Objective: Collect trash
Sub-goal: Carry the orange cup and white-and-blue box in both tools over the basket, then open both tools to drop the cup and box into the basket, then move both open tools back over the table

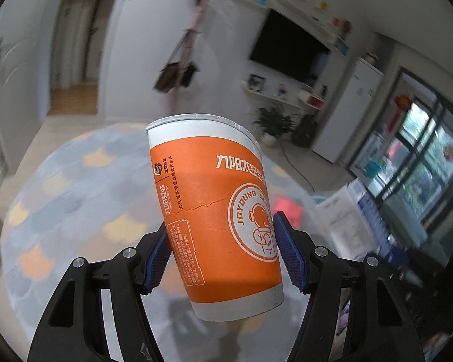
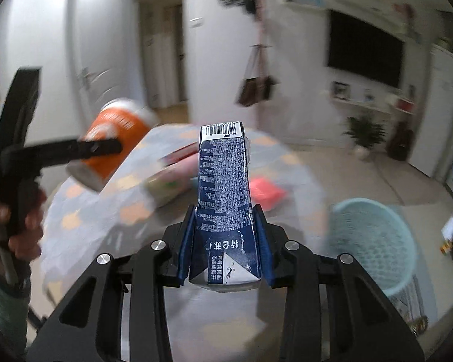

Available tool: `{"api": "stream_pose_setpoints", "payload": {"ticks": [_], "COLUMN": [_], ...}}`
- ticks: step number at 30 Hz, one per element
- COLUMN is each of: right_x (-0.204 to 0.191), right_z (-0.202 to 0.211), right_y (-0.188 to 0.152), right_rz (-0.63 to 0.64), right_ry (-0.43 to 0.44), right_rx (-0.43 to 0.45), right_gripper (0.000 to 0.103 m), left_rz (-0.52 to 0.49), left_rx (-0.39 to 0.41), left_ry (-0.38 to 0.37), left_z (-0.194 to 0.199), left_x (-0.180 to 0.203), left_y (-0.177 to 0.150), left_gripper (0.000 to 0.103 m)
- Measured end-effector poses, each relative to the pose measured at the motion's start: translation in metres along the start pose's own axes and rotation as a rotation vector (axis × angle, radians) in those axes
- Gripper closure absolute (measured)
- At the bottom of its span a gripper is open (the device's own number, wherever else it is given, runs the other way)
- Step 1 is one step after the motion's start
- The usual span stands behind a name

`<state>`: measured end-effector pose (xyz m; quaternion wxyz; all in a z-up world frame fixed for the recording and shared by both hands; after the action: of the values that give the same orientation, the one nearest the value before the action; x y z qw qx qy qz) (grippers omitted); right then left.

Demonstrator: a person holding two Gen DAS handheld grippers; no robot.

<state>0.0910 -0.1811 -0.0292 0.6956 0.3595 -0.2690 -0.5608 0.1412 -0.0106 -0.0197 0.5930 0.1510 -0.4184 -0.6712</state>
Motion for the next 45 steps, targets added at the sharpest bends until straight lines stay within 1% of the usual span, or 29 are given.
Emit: {"api": "stream_pose_setpoints", "payload": {"ticks": [2, 5, 8, 11, 13, 14, 17, 19, 22, 24, 28, 29, 30, 32, 34, 38, 41, 45], "right_x": [0.029, 0.074, 0.122, 0.167, 0.193, 0.210, 0.251, 0.268, 0.291, 0.298, 0.310, 0.311, 0.314, 0.310, 0.313, 0.306, 0.292, 0.268], "right_z": [0.009, 0.018, 0.024, 0.024, 0.018, 0.015, -0.003, -0.014, -0.036, -0.049, -0.075, -0.077, -0.078, -0.080, -0.079, -0.072, -0.064, -0.057], "right_y": [0.003, 0.005, 0.001, -0.006, -0.011, -0.016, -0.030, -0.041, -0.063, -0.075, -0.088, -0.089, -0.091, -0.090, -0.088, -0.084, -0.077, -0.063], "right_rz": [-0.041, -0.104, -0.193, -0.290, -0.354, -0.406, -0.538, -0.599, -0.657, -0.689, -0.740, -0.744, -0.750, -0.750, -0.745, -0.724, -0.698, -0.647], "right_ry": [-0.048, -0.123, -0.189, -0.241, -0.264, -0.275, -0.275, -0.263, -0.314, -0.317, -0.317, -0.319, -0.322, -0.312, -0.313, -0.304, -0.298, -0.274], "right_rx": [0.020, 0.036, 0.033, 0.026, 0.018, 0.013, -0.001, -0.005, -0.055, -0.084, -0.127, -0.128, -0.127, -0.127, -0.122, -0.108, -0.096, -0.073], "right_gripper": [0.070, 0.070, 0.070, 0.070, 0.070, 0.070, 0.070, 0.070, 0.070, 0.069, 0.069, 0.068, 0.068, 0.068, 0.068, 0.068, 0.068, 0.068], "left_rz": [-0.050, -0.110, -0.175, -0.241, -0.270, -0.280, -0.291, -0.307, -0.332, -0.331, -0.306, -0.298, -0.289, -0.289, -0.298, -0.278, -0.264, -0.240], "left_rx": [-0.011, -0.028, -0.039, -0.053, -0.075, -0.088, -0.138, -0.163, -0.196, -0.240, -0.302, -0.307, -0.314, -0.310, -0.301, -0.281, -0.251, -0.206], "left_ry": [-0.002, -0.065, -0.092, -0.146, -0.184, -0.201, -0.256, -0.260, -0.280, -0.282, -0.302, -0.303, -0.298, -0.290, -0.285, -0.294, -0.291, -0.283], "left_z": [-0.014, -0.035, -0.057, -0.081, -0.098, -0.108, -0.140, -0.163, -0.192, -0.213, -0.243, -0.247, -0.252, -0.252, -0.250, -0.234, -0.213, -0.182], "left_x": [0.024, 0.068, 0.108, 0.152, 0.177, 0.189, 0.219, 0.234, 0.249, 0.255, 0.257, 0.256, 0.254, 0.252, 0.250, 0.246, 0.237, 0.214], "left_y": [0.002, 0.008, 0.014, 0.020, 0.020, 0.020, 0.016, 0.010, -0.001, -0.012, -0.024, -0.024, -0.026, -0.026, -0.024, -0.020, -0.016, -0.008], "left_gripper": [0.040, 0.040, 0.040, 0.040, 0.040, 0.040, 0.040, 0.040, 0.040, 0.040, 0.040, 0.038, 0.032, 0.031, 0.031, 0.031, 0.031, 0.031]}}
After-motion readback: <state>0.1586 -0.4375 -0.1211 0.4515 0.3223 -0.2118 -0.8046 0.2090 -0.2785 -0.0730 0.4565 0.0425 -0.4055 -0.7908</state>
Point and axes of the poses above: each gripper's, at about its wrist camera, not at the fingertips, and z roughly against the way its jaws point, x to its right, y to its top, the point moved 8 cm from there along -z, roughly the way its jaws point, and after that the axes turned 3 degrees about -x, right-handed, at the moved point
